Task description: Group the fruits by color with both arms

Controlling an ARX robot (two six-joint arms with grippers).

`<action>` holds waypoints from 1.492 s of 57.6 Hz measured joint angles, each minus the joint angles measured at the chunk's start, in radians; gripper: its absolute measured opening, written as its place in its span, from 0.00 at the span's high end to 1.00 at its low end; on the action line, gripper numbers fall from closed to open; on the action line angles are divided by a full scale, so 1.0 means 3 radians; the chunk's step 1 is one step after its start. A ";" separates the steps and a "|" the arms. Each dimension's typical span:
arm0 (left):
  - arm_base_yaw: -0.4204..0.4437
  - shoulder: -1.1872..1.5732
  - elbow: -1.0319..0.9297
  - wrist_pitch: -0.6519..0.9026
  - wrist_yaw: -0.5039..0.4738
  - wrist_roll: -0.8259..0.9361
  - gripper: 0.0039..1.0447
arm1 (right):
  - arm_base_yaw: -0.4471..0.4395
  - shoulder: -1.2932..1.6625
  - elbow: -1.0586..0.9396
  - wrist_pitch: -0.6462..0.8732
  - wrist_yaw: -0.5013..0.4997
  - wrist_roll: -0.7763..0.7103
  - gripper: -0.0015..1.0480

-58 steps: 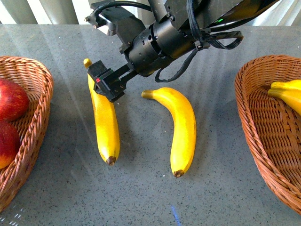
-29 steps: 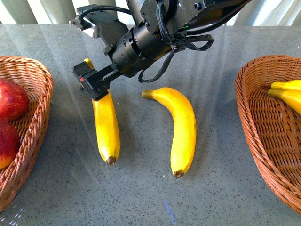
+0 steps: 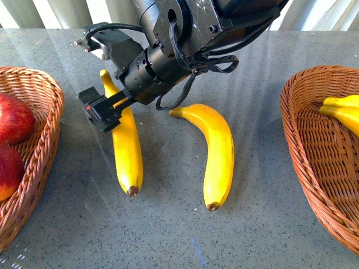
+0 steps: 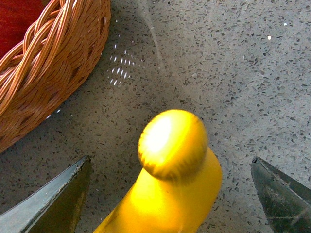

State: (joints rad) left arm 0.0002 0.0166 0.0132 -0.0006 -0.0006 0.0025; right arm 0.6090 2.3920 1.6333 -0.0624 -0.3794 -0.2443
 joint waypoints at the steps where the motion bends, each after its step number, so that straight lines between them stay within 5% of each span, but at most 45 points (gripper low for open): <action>1: 0.0000 0.0000 0.0000 0.0000 0.0001 0.0000 0.09 | 0.0003 0.0001 0.0001 0.0000 0.0000 0.0009 0.09; 8: 0.0000 0.0000 0.0000 0.0000 0.0001 0.0000 0.09 | 0.0015 0.0023 0.0017 -0.0010 0.0005 0.0069 0.10; 17: 0.0000 0.0000 0.0000 0.0000 0.0001 0.0000 0.09 | 0.0024 0.0033 0.0025 -0.0008 0.0043 0.0135 0.39; 30: 0.0000 0.0000 0.0000 0.0000 0.0001 0.0000 0.09 | 0.0018 0.0033 0.0005 0.0083 0.0076 0.0249 0.67; 61: 0.0000 0.0000 0.0000 0.0000 0.0001 0.0000 0.09 | -0.0172 -0.0670 -0.0792 0.1052 0.0031 0.1150 0.69; 70: 0.0000 0.0000 0.0000 0.0001 0.0001 0.0000 0.09 | -0.0223 -0.1183 -0.1213 0.1544 0.0244 0.1399 0.69; 86: 0.0000 0.0000 0.0000 0.0001 0.0001 0.0000 0.09 | -0.0807 -0.2090 -0.2281 0.2017 0.0437 0.1832 0.69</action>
State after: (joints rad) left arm 0.0002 0.0166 0.0132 -0.0002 -0.0002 0.0025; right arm 0.3668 1.7649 0.9489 0.5426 -0.2481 0.3054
